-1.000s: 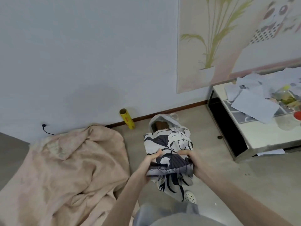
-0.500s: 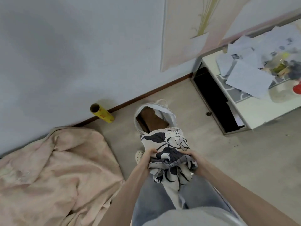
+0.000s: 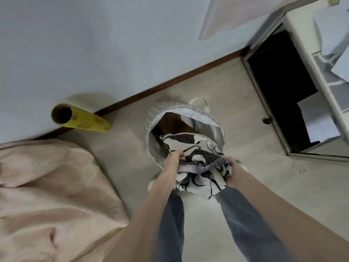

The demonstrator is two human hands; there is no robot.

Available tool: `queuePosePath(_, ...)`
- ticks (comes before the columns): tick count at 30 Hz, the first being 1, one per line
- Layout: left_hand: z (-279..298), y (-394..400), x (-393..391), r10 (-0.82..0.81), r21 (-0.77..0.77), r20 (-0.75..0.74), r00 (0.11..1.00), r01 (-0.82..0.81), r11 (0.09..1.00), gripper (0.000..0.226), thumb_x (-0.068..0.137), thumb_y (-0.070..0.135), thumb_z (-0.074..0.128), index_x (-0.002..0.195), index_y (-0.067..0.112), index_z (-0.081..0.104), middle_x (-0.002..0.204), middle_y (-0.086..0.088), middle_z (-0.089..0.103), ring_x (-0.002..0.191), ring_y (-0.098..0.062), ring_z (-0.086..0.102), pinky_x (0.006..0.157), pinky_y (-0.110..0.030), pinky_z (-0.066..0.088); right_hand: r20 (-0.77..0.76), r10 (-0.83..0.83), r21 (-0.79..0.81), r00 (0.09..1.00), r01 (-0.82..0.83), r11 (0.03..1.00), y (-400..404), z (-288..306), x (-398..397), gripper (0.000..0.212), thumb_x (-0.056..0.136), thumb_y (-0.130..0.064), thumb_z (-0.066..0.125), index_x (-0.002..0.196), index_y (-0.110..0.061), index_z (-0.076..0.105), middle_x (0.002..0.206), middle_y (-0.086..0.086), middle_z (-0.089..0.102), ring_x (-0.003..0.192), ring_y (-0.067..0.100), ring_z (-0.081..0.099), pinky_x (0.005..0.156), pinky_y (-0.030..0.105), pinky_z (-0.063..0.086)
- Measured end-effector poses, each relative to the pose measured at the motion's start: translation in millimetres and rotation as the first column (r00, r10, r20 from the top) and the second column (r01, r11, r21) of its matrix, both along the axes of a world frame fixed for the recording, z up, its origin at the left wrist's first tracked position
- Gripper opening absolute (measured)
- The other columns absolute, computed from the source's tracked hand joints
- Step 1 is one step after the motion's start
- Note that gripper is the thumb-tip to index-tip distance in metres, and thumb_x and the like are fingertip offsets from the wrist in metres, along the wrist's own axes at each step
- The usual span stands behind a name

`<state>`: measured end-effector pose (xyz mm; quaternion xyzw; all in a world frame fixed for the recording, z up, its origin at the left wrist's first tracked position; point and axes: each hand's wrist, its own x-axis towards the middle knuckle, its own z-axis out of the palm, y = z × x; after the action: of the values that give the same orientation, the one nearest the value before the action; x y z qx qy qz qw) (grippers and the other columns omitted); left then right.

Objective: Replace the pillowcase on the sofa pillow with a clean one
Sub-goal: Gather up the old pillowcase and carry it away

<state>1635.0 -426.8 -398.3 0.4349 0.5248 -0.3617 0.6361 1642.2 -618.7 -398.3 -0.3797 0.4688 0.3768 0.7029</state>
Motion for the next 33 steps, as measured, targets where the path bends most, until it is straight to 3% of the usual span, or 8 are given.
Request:
queuePosePath(5, -112.2, 23.8, 53.3, 0.005, 0.107, 0.113, 0.994, -0.017, 0.994, 0.039, 0.06, 0.028, 0.056, 0.096, 0.013, 0.059, 0.097, -0.016, 0.067, 0.083, -0.027, 0.063, 0.078, -0.038, 0.049, 0.007, 0.096, -0.112, 0.995, -0.095, 0.989, 19.9, -125.5, 72.2, 0.055, 0.091, -0.024, 0.042, 0.042, -0.013, 0.065, 0.051, 0.004, 0.062, 0.053, 0.019, 0.061, 0.064, 0.03, 0.048)
queuePosePath(8, -165.1, 38.9, 62.2, -0.097, 0.338, 0.239, 0.966, 0.011, 0.941, 0.06, 0.077, 0.022, 0.056, 0.136, 0.019, 0.044, 0.124, -0.006, 0.061, 0.11, -0.025, 0.058, 0.099, -0.042, 0.046, 0.132, 0.36, -0.328, 0.923, -0.302, 0.895, 36.8, -172.3, 105.4, 0.025, 0.09, -0.029, 0.057, 0.109, -0.016, 0.067, 0.093, 0.004, 0.066, 0.09, 0.02, 0.062, 0.084, 0.034, 0.05)
queuePosePath(10, -175.0, 41.2, 54.8, -0.205, 0.481, 0.276, 0.939, 0.05, 0.875, 0.059, 0.087, 0.024, 0.051, 0.144, 0.025, 0.036, 0.131, 0.001, 0.058, 0.115, -0.018, 0.055, 0.101, -0.035, 0.044, 0.168, 0.531, -0.524, 0.83, -0.381, 0.761, 38.7, -185.0, 110.0, 0.051, 0.087, -0.033, 0.063, 0.134, -0.023, 0.047, 0.117, 0.002, 0.062, 0.11, 0.02, 0.054, 0.098, 0.039, 0.041)
queuePosePath(13, -161.0, 38.3, 26.1, -0.342, 0.624, 0.311, 0.887, 0.081, 0.777, 0.043, 0.089, 0.023, 0.052, 0.132, 0.023, 0.051, 0.1, 0.014, 0.066, 0.079, 0.007, 0.061, 0.07, -0.008, 0.045, 0.227, 0.621, -0.63, 0.751, -0.373, 0.681, 22.2, -170.4, 95.0, 0.016, 0.086, -0.025, 0.061, 0.098, -0.019, 0.069, 0.097, 0.01, 0.07, 0.091, 0.021, 0.062, 0.09, 0.041, 0.046)
queuePosePath(17, -133.4, 34.1, -24.2, -0.417, 0.74, 0.209, 0.885, 0.135, 0.659, 0.031, 0.084, 0.013, 0.058, 0.114, 0.019, 0.057, 0.11, 0.002, 0.062, 0.098, -0.016, 0.06, 0.086, -0.036, 0.051, 0.036, 0.751, -0.858, 0.659, -0.365, 0.361, -31.3, -139.9, 61.6, 0.022, 0.08, -0.002, 0.057, 0.088, -0.019, 0.069, 0.095, 0.008, 0.073, 0.083, 0.018, 0.065, 0.078, 0.028, 0.05)
queuePosePath(24, -171.8, 55.8, -61.0, -0.146, 0.622, 0.0, 0.989, 0.114, 0.775, 0.075, 0.084, 0.02, 0.065, 0.145, 0.015, 0.02, 0.143, -0.013, 0.036, 0.124, -0.031, 0.043, 0.101, -0.044, 0.041, -0.128, 0.895, -0.719, 0.427, -0.662, 0.213, -64.3, -183.6, 61.7, 0.072, 0.082, -0.016, 0.066, 0.143, -0.015, 0.027, 0.137, 0.014, 0.044, 0.121, 0.031, 0.048, 0.092, 0.04, 0.047)
queuePosePath(28, -202.8, 63.6, -58.1, -0.224, 0.534, 0.035, 0.974, 0.171, 0.828, 0.037, 0.096, 0.019, 0.051, 0.13, 0.004, 0.048, 0.125, -0.016, 0.059, 0.097, -0.023, 0.055, 0.08, -0.032, 0.043, -0.084, 0.954, -0.819, 0.288, -0.566, 0.098, -57.2, -221.7, 63.3, 0.017, 0.096, -0.021, 0.046, 0.108, -0.008, 0.044, 0.094, 0.018, 0.06, 0.084, 0.037, 0.059, 0.063, 0.038, 0.045)
queuePosePath(33, -141.8, 80.7, -32.0, -0.48, 0.838, 0.069, 0.875, 0.21, 0.504, 0.03, 0.1, 0.026, 0.041, 0.091, 0.001, 0.056, 0.075, -0.01, 0.062, 0.074, -0.031, 0.062, 0.061, -0.036, 0.042, -0.025, 0.969, -0.98, 0.245, -0.2, 0.025, -37.2, -153.9, 89.7, 0.014, 0.099, -0.016, 0.039, 0.09, -0.009, 0.047, 0.057, 0.002, 0.048, 0.05, 0.029, 0.051, 0.041, 0.021, 0.036)
